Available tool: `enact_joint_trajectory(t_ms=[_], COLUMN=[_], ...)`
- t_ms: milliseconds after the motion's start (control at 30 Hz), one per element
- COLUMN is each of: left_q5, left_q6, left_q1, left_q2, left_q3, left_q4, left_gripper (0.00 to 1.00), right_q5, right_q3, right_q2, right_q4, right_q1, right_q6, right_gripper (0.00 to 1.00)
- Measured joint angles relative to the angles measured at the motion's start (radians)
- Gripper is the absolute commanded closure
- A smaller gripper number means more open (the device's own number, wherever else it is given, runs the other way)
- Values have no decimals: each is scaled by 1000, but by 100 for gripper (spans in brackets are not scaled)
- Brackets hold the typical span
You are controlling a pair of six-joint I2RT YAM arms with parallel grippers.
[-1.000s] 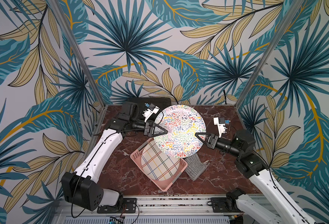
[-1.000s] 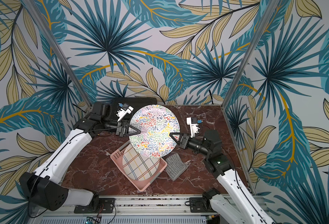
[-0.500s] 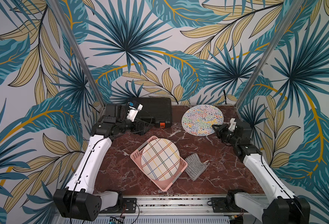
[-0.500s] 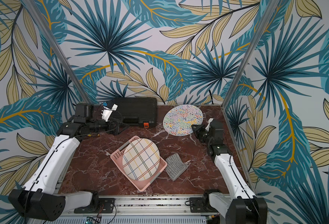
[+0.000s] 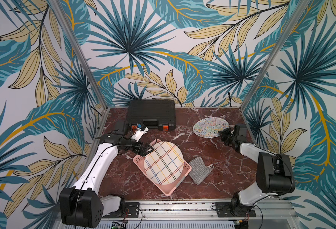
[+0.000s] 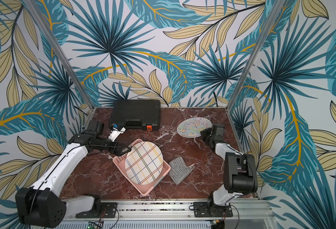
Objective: Wipe the wet plate dry
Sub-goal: Place the plate at the center of the board, then pick up the plate from the bin.
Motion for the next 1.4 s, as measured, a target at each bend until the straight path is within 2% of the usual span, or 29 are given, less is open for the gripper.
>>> enact_joint_trajectory(t_ms=[200, 367, 500, 600, 667, 700, 733, 800, 833, 1000, 1133, 1200, 1400], left_q5=[22, 31, 34, 34, 35, 36, 37, 38, 38, 42, 39, 31, -10], left_q6=[0, 0, 0, 0, 0, 0, 0, 0, 0, -1, -2, -5, -14], left_q1=[4, 5, 5, 5, 5, 5, 5, 5, 5, 5, 5, 5, 6], left_q2=[-11, -12, -13, -14, -14, -14, -14, -14, -14, -14, -14, -13, -11], left_q3=[-18, -19, -23, -27, -27, -27, -27, -27, -28, -40, -49, -52, -58], left_q4=[34, 48, 55, 57, 60, 60, 60, 60, 60, 69, 76, 89, 114], left_gripper=[0, 0, 0, 0, 0, 0, 0, 0, 0, 0, 0, 0, 0], right_q5=[-8, -41, -40, -40, -33, -29, -31, -20, -10, 56, 102, 124, 100], right_q3=[137, 211, 204, 180, 159, 150, 146, 145, 145, 141, 116, 113, 125], right_q2=[156, 274, 314, 316, 316, 315, 310, 286, 267, 153, -16, -127, -374], right_q4=[52, 117, 110, 103, 86, 77, 79, 52, 26, -164, -329, -417, -591], right_q1=[-8, -10, -11, -11, -11, -11, -11, -11, -11, -10, 4, 45, 346], right_q6=[-19, -7, 0, -2, -9, -14, -27, -58, -76, -159, -208, -238, -340], right_gripper=[100, 85, 83, 71, 68, 64, 55, 37, 31, 12, 11, 12, 21])
